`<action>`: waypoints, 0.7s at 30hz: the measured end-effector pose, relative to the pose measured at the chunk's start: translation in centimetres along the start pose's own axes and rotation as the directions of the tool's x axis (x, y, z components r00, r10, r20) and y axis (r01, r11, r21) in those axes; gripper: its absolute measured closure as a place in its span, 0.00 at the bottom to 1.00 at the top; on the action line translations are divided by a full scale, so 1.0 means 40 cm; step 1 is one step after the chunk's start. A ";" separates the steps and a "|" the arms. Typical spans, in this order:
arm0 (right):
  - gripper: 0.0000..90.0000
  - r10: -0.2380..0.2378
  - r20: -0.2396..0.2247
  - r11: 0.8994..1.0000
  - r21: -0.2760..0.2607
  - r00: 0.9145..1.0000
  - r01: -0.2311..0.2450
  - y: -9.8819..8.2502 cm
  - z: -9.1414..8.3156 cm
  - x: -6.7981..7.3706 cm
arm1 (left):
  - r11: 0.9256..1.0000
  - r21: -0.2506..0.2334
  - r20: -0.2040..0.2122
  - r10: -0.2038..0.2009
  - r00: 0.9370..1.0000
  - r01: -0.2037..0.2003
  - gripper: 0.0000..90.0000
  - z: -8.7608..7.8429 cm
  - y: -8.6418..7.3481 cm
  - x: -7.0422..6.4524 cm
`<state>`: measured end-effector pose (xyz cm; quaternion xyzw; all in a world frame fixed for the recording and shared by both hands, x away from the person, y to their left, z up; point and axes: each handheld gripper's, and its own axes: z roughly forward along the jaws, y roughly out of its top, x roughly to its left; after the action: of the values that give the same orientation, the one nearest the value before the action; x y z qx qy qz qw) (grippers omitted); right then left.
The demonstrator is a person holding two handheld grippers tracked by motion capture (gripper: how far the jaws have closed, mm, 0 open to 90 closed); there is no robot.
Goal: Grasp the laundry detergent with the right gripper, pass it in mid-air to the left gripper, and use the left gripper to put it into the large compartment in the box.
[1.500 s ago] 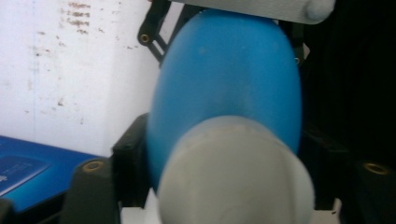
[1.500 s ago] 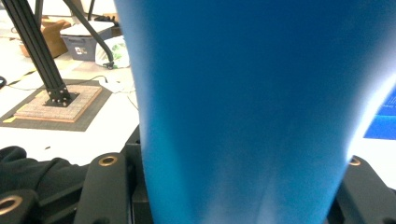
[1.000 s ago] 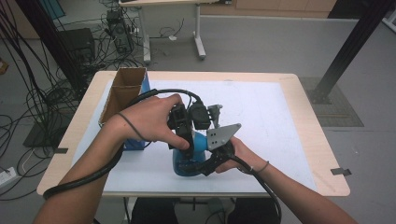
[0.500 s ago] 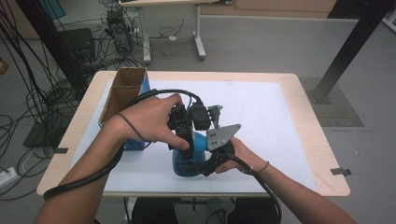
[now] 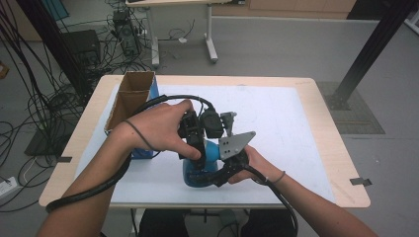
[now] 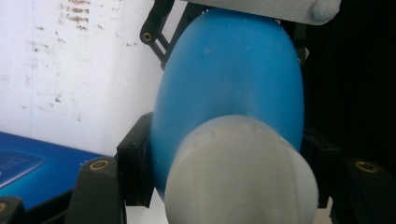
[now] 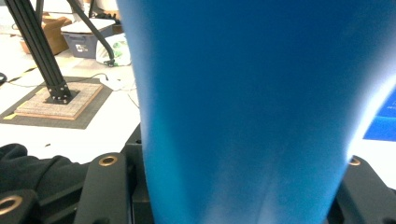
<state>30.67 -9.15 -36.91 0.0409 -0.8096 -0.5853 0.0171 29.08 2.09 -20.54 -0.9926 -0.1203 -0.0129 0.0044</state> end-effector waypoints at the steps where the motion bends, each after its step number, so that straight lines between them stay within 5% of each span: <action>1: 0.47 -0.001 0.001 1.000 -0.002 1.000 0.001 0.000 0.000 0.000 | 1.000 0.000 -0.001 0.000 1.000 0.000 0.41 0.000 0.000 0.000; 21: 0.47 0.002 -0.001 1.000 -0.003 1.000 -0.002 0.002 -0.002 0.001 | 1.000 0.006 -0.002 0.000 1.000 0.000 0.41 -0.003 0.003 -0.001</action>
<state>30.65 -9.18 -36.81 0.0405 -0.8087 -0.5866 0.0179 29.05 1.97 -20.41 -0.9926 -0.1205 -0.0136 0.0073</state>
